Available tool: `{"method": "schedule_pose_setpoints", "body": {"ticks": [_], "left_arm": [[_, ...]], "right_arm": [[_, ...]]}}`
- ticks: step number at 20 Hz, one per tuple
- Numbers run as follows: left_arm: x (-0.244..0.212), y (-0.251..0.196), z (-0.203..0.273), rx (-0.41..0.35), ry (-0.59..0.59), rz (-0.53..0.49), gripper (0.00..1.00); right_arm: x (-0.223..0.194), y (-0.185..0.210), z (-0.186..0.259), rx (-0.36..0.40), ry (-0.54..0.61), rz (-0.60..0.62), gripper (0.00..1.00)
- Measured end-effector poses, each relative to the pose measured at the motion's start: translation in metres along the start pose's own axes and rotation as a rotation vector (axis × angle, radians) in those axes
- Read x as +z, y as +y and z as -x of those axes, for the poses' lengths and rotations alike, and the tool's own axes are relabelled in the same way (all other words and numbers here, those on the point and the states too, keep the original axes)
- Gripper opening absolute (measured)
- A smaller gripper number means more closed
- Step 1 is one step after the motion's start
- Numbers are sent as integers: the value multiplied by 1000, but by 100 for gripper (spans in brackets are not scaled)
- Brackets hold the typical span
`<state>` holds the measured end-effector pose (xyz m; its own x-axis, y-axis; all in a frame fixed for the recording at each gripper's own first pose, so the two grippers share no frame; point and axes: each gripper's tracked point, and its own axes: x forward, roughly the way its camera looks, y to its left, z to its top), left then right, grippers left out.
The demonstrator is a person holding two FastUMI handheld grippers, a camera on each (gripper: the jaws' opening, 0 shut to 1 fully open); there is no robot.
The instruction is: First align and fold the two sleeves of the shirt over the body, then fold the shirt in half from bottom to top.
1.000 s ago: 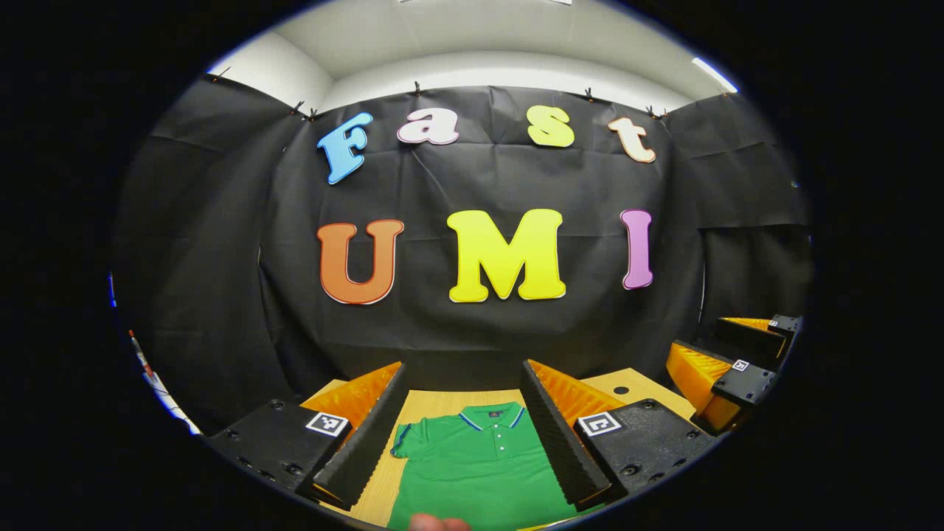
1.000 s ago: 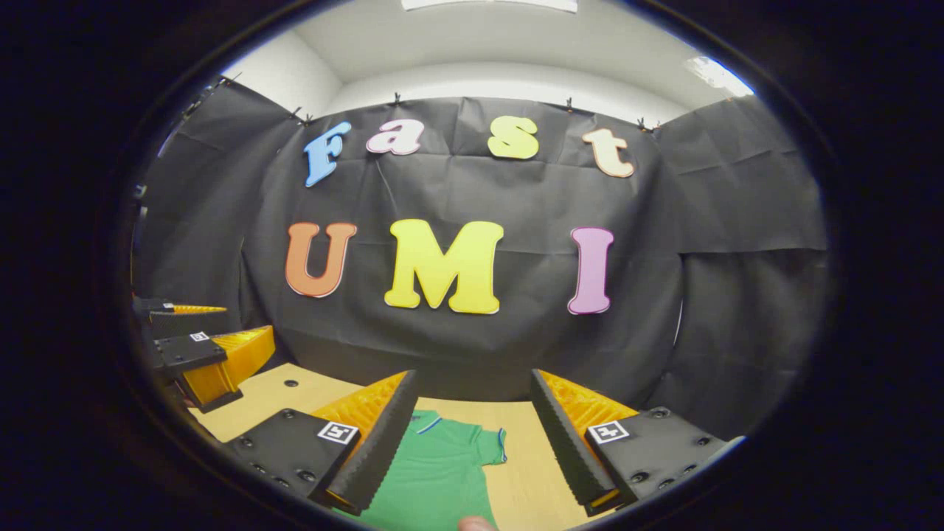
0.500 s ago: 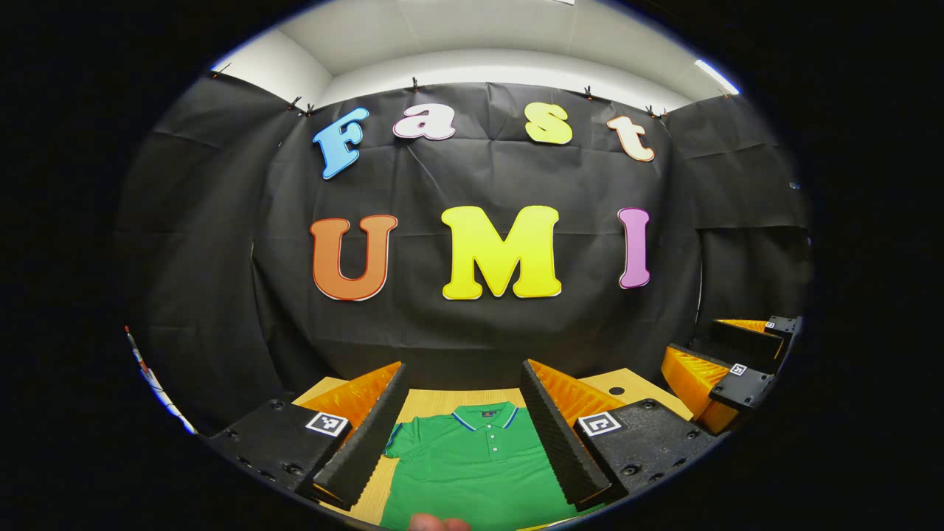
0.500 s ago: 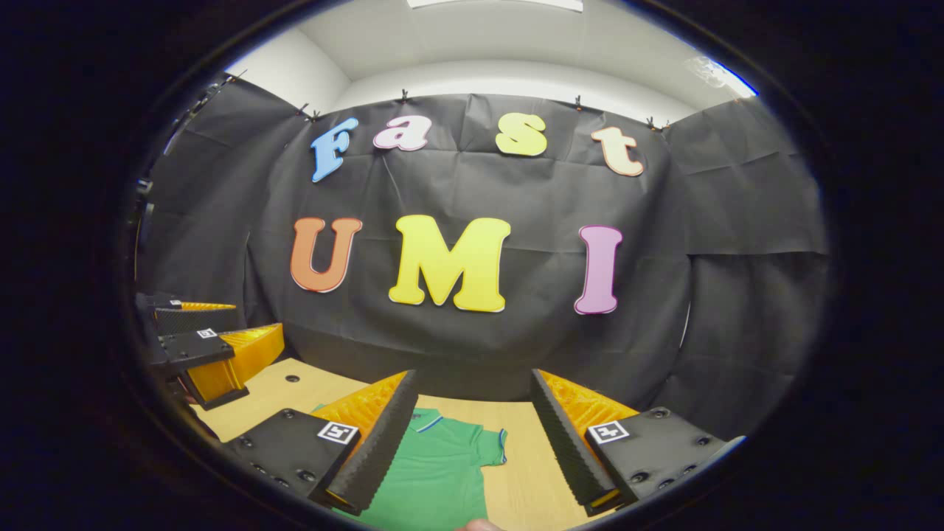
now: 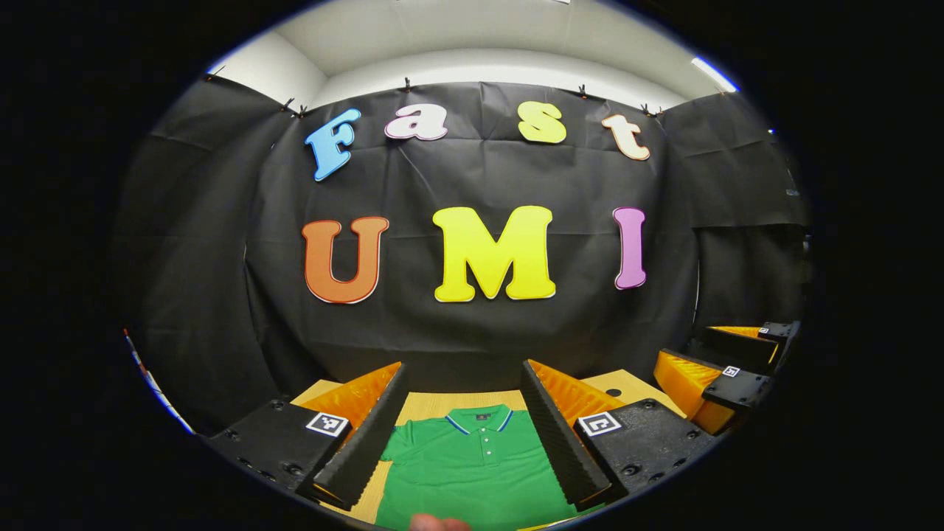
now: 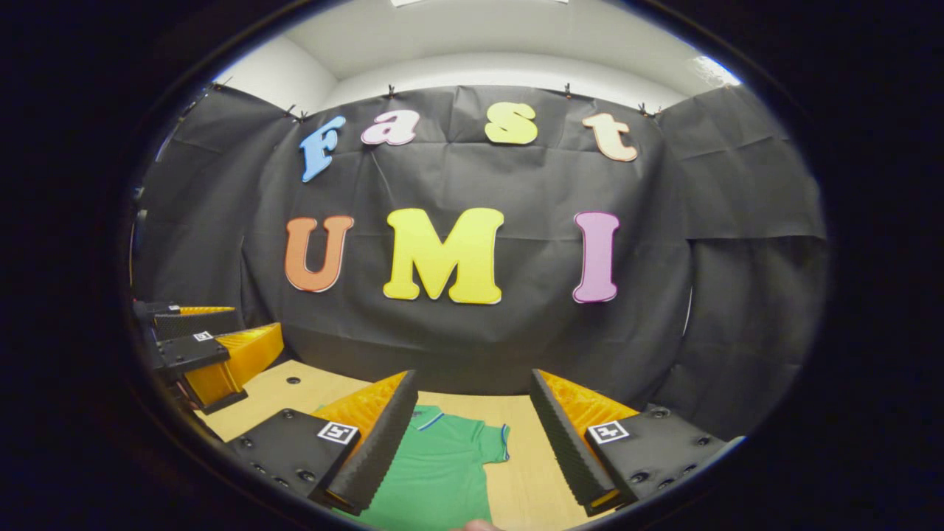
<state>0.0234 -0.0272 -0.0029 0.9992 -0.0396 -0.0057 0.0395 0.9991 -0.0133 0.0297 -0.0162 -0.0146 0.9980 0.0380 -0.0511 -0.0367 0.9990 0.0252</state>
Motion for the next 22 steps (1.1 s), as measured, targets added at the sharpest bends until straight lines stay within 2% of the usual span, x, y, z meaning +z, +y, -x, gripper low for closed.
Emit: {"method": "schedule_pose_setpoints", "body": {"ticks": [1, 8, 15, 18, 22], "left_arm": [[-1, -1, -1, 2, 4, -2, 97], [-9, 8, -3, 38, 18, 8, 97], [-10, 19, -8, 82, 29, -1, 97], [-19, 22, -13, 99, 53, 11, 97], [-25, 32, -16, 141, 76, 5, 97]], "right_arm": [[0, 0, -1, 3, 3, -1, 96], [-21, -14, -23, 0, 46, 3, 97], [-55, -42, -68, -6, 115, 32, 96], [-85, -45, -93, 23, 180, 45, 97], [-138, -55, -123, 50, 329, 12, 97]]}}
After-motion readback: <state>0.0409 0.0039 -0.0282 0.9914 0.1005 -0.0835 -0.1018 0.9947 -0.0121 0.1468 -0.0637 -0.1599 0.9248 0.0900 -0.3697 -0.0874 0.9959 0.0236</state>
